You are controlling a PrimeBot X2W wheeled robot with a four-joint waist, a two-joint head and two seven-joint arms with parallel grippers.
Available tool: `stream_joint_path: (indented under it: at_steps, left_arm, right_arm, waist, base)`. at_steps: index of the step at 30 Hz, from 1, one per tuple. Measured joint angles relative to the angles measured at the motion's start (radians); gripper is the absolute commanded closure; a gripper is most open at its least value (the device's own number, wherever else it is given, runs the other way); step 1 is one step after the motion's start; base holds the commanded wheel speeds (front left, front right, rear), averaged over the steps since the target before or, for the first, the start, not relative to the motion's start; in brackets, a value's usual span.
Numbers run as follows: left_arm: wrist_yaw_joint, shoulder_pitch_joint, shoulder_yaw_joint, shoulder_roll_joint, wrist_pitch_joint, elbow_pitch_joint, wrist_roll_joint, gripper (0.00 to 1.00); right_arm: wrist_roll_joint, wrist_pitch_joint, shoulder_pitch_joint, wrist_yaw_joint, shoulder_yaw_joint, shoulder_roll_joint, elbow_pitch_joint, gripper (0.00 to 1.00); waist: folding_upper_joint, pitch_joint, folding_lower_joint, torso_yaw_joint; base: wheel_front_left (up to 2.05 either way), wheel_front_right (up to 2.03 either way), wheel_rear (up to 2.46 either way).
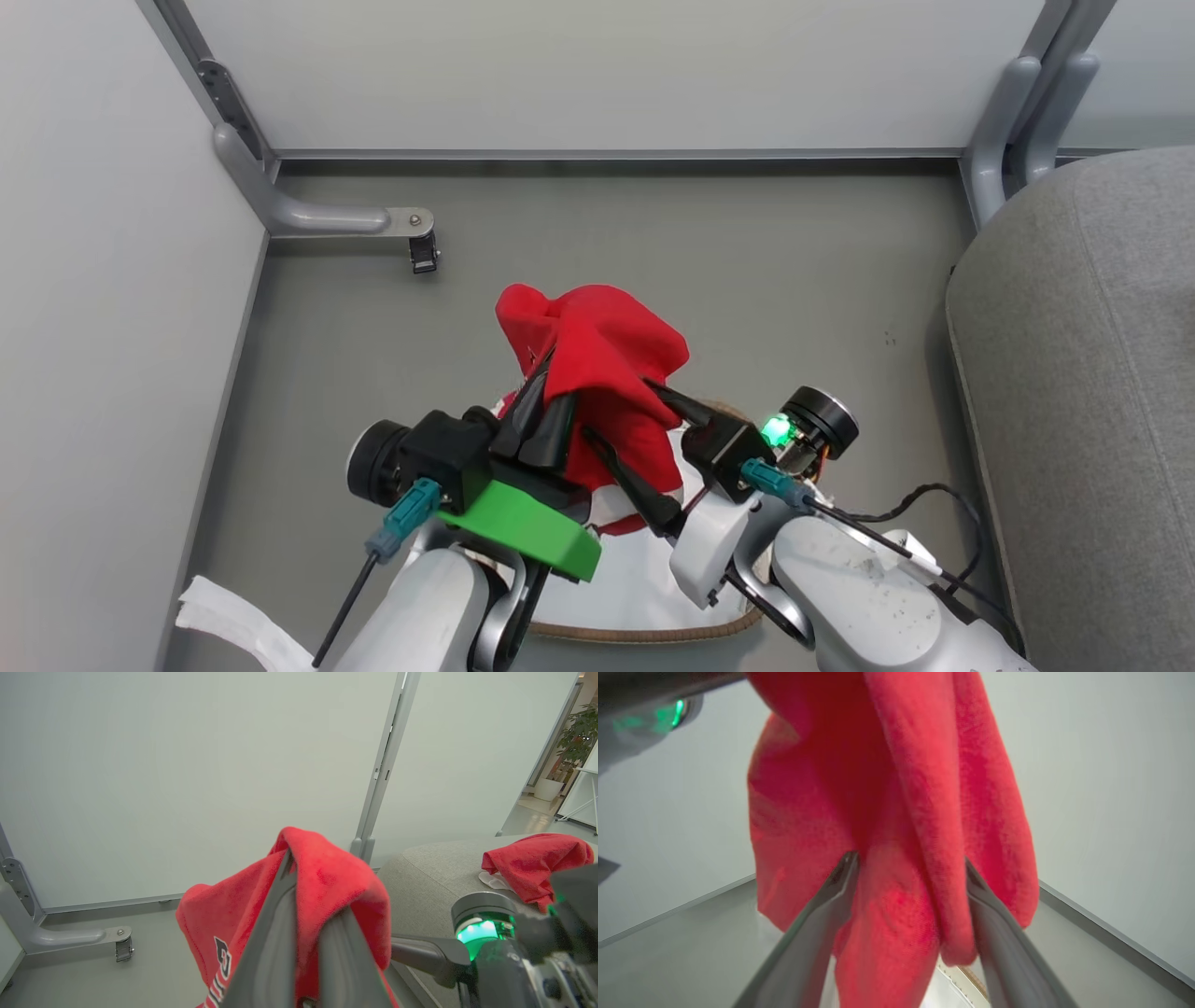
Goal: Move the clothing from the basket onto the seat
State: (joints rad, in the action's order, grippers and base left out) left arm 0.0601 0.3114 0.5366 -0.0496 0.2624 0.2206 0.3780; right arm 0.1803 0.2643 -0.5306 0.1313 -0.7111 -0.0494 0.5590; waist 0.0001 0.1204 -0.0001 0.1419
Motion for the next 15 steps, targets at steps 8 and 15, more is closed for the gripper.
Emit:
stream_joint_path:
  at_steps: [8, 15]
  left_arm:
    - [-0.012, 0.003, 0.003, 0.000, 0.000, 0.008, -0.006, 1.00]
    - [-0.011, -0.014, -0.026, 0.000, 0.002, 0.041, -0.025, 0.00]
  right_arm:
    - [0.046, 0.000, 0.000, 0.000, 0.030, 0.001, -0.022, 1.00]
    - [0.049, 0.000, 0.046, 0.000, 0.109, 0.001, -0.057, 1.00]
  waist:
    - [0.0000, 0.005, 0.0000, 0.005]
    - [0.0000, 0.004, 0.0001, -0.050]
  base:
    - [0.00, 0.00, 0.00]
    - [0.00, 0.00, 0.00]
